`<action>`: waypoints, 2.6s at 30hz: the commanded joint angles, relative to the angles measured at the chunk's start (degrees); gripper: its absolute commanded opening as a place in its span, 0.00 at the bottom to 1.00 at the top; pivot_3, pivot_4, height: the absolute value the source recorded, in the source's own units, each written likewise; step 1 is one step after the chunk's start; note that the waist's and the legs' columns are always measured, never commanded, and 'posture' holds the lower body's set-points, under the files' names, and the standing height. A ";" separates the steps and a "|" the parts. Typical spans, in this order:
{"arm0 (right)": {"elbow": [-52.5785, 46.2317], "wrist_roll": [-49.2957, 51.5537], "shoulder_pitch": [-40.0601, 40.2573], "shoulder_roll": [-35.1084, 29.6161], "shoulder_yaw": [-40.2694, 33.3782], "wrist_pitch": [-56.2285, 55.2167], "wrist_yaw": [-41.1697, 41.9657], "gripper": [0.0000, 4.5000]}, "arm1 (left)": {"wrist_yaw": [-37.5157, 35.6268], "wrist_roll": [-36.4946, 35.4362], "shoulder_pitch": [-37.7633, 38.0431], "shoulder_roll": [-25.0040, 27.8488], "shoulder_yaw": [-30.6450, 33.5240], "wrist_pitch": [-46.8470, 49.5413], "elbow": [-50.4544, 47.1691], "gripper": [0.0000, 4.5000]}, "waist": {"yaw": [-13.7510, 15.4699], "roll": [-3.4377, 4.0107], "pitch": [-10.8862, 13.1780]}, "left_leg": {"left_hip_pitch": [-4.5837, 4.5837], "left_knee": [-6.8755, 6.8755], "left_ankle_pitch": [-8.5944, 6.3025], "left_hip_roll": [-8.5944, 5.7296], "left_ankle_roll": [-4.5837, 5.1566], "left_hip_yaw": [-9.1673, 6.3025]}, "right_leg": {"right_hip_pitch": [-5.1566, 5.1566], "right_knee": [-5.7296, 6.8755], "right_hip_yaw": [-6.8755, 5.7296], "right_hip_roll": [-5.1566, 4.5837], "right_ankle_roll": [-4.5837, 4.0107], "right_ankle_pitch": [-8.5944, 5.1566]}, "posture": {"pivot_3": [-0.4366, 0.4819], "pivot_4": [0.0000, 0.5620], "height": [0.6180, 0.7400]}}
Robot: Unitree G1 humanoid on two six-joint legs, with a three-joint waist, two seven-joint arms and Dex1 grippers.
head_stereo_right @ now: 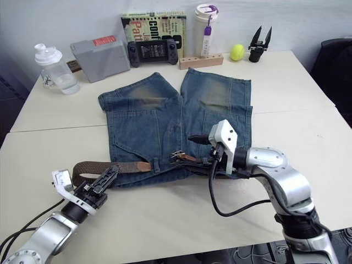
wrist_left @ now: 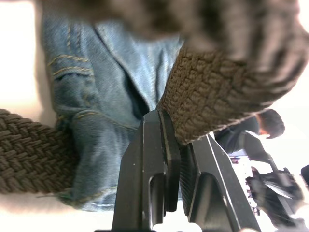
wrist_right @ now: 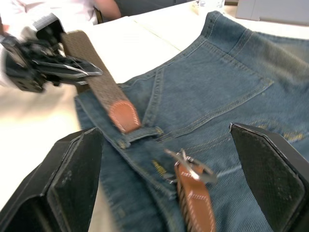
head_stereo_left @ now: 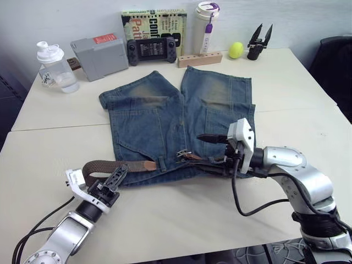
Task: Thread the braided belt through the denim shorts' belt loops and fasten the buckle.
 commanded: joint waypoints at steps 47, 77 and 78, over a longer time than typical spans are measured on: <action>-1.35 -23.04 7.44 -5.86 8.18 -24.31 -2.83 0.99 | -27.69 51.43 -21.74 4.73 -23.27 11.20 12.37 0.00 | 1.41 0.01 -0.02 | 0.01 0.04 0.05 -0.04 -0.07 0.48 | 0.00 -0.01 -0.01 0.00 0.17 0.09 | 0.48 0.27 0.84; 8.91 -44.42 2.67 -3.60 13.69 -46.74 -8.14 0.99 | -29.37 56.52 -21.70 0.00 -21.55 13.40 11.20 0.00 | 1.37 0.24 -0.26 | 0.80 -0.19 0.06 0.01 -0.07 0.37 | 0.89 -0.32 -0.06 -0.02 0.16 0.09 | 0.48 0.27 0.84; 8.63 -44.25 2.47 -3.57 13.61 -46.57 -8.01 0.99 | -29.39 56.51 -21.68 -0.09 -21.57 13.45 11.18 0.00 | 1.36 0.24 -0.26 | 0.80 -0.19 0.06 0.01 -0.07 0.37 | 0.89 -0.32 -0.06 -0.02 0.16 0.09 | 0.48 0.27 0.84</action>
